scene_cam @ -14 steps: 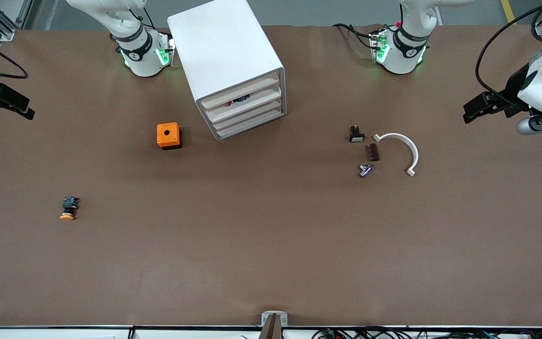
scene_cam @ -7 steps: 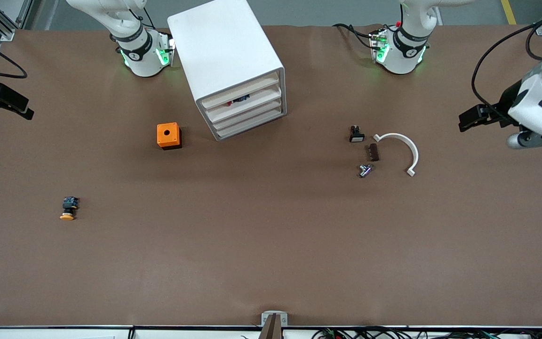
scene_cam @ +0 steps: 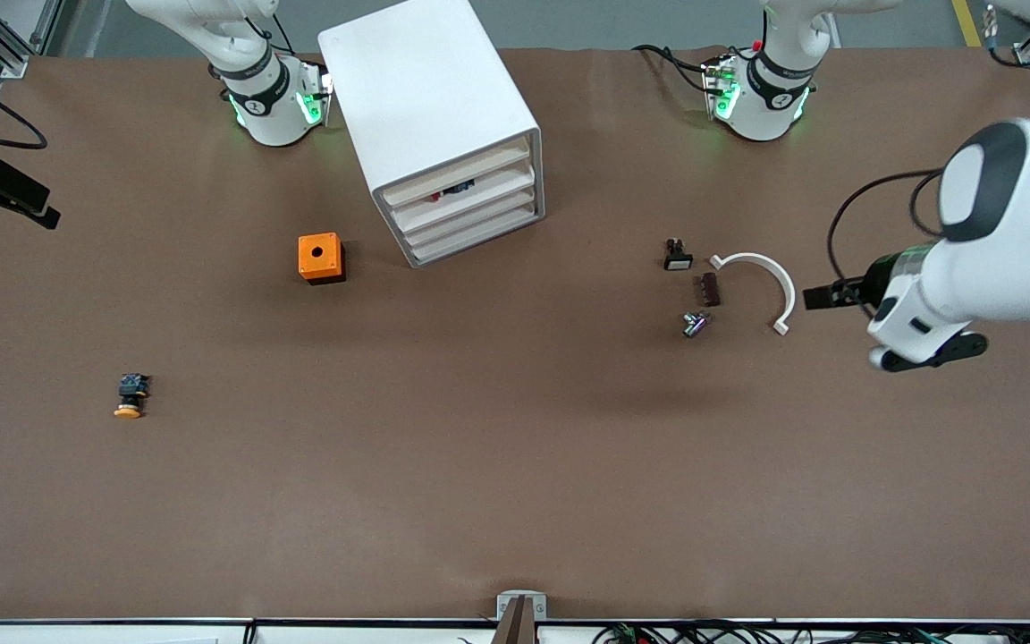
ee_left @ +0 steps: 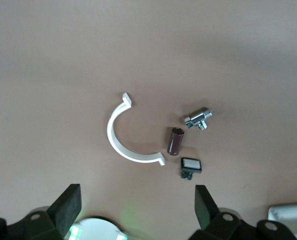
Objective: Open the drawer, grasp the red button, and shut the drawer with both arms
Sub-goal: 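Reach the left gripper toward the white cabinet's drawer handle, then grasp the drawer handle with the left gripper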
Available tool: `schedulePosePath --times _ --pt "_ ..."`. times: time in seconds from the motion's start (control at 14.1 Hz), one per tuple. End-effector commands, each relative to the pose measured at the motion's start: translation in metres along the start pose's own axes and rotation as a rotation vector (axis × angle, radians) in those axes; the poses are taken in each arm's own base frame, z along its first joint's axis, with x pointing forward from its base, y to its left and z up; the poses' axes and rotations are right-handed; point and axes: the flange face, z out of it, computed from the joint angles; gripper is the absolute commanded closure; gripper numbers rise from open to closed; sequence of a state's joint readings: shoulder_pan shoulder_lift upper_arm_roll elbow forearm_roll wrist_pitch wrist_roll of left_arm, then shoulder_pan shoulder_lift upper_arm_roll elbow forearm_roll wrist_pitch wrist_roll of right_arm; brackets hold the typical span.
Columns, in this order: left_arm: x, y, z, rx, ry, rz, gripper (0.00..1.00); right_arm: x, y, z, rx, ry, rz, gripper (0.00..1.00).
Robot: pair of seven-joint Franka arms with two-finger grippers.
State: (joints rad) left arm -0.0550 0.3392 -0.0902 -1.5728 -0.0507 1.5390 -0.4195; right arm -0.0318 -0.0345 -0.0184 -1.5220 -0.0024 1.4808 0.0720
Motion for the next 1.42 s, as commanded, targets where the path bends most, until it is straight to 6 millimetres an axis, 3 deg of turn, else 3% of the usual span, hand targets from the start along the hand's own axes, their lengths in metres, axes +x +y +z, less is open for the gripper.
schedulePosePath --times 0.0,0.21,0.36,0.5,0.64,0.85,1.07,1.28,1.35 --pt "0.003 0.052 0.035 0.041 -0.047 -0.156 0.0 0.008 -0.005 -0.007 0.023 0.014 0.011 0.0" --pt "-0.01 0.117 0.097 0.096 -0.141 -0.358 0.0 0.011 -0.007 -0.009 0.028 0.04 0.009 0.0" --pt "-0.029 0.156 0.126 0.163 -0.144 -0.508 0.0 0.012 -0.011 -0.01 0.046 0.047 0.005 0.0" --pt "-0.043 0.193 0.148 0.198 -0.161 -0.784 0.0 0.014 -0.012 -0.011 0.071 0.06 0.031 0.0" --pt "-0.057 0.216 0.171 0.226 -0.266 -1.02 0.0 0.017 -0.018 -0.011 0.082 0.071 0.144 0.0" --pt "-0.083 0.248 0.206 0.27 -0.47 -1.039 0.0 0.018 -0.055 -0.009 0.078 0.086 0.235 0.0" --pt "-0.093 0.266 0.232 0.303 -0.622 -1.12 0.0 0.022 -0.101 0.002 0.06 0.113 0.375 0.0" --pt "-0.111 0.288 0.241 0.353 -0.708 -1.24 0.0 0.027 -0.155 0.032 -0.012 0.116 0.383 0.0" --pt "-0.116 0.294 0.241 0.37 -0.722 -1.278 0.07 0.027 -0.172 0.042 -0.031 0.113 0.39 0.0"
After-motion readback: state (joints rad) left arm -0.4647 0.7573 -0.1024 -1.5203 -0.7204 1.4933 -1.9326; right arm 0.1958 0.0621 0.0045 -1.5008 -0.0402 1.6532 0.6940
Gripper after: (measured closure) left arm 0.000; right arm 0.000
